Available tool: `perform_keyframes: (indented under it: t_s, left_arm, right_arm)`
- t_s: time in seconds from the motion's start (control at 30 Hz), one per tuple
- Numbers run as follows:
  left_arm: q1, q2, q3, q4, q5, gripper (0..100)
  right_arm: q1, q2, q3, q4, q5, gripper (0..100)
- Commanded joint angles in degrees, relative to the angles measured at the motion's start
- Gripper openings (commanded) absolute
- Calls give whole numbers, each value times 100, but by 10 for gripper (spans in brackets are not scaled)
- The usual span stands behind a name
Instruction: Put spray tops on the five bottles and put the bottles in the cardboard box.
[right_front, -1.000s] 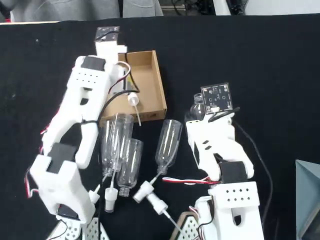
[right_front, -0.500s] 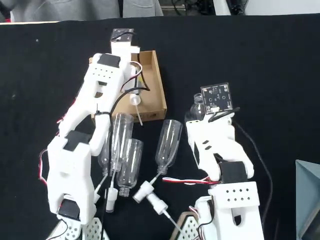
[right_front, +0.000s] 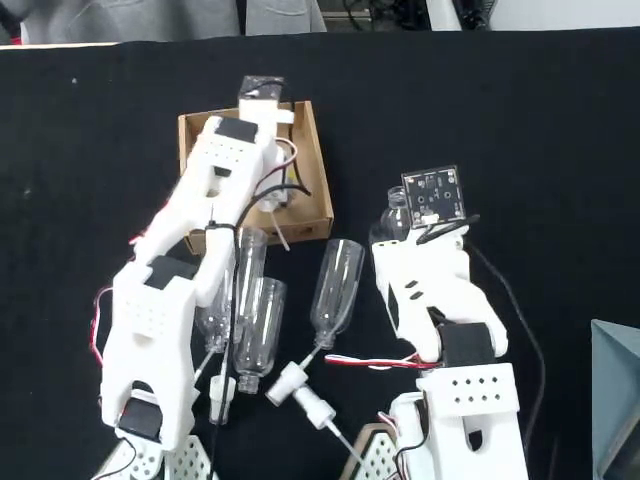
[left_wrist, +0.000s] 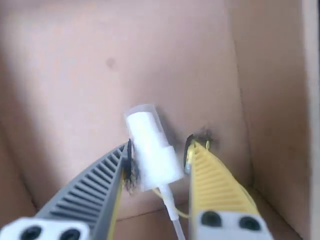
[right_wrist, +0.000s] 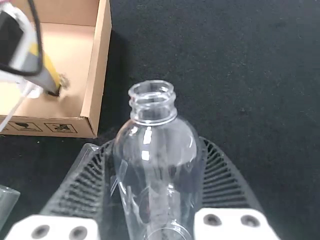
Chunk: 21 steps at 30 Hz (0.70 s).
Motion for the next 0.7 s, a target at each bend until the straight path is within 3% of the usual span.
perform_keyframes:
  t_s: [0.0,0.17,0.37,0.67]
  left_arm:
    - [57,-44,-330,35,44,173]
    - [57,-97,-330,149,35,77]
    - [84,-114,-391,176,35,58]
    - [66,-97,-1938,1697,35,57]
  right_arm:
    - [167,-110,13,-185,9,113]
    - [167,-110,13,-185,9,113]
    - [167,-110,22,-185,9,113]
    - [167,-110,13,-185,9,113]
